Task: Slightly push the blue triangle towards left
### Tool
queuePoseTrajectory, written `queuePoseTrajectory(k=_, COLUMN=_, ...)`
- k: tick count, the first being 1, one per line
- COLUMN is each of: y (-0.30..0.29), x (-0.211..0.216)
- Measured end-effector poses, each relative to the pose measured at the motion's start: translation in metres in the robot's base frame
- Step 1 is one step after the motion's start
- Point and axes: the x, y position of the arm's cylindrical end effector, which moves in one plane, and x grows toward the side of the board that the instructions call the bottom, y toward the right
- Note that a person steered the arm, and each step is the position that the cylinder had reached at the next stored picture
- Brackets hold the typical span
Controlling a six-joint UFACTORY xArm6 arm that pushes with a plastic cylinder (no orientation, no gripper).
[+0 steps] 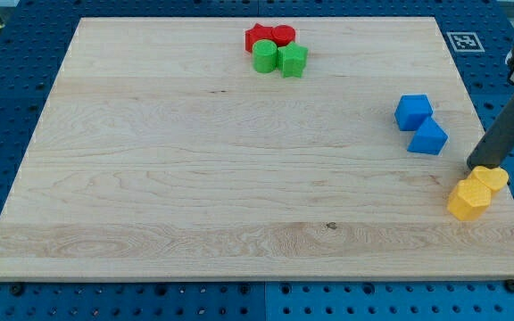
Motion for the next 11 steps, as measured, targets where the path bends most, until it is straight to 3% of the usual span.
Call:
queuePoseTrajectory(k=3, y=-0.003, x=-0.046)
queuePoseTrajectory(k=5, y=-0.050, x=-0.041)
queuePoseTrajectory(k=7, y=-0.053, x=-0.017)
queuePoseTrajectory(k=9, y=-0.097, x=-0.028)
queuePoseTrajectory(k=11, y=-0.098, x=-0.046)
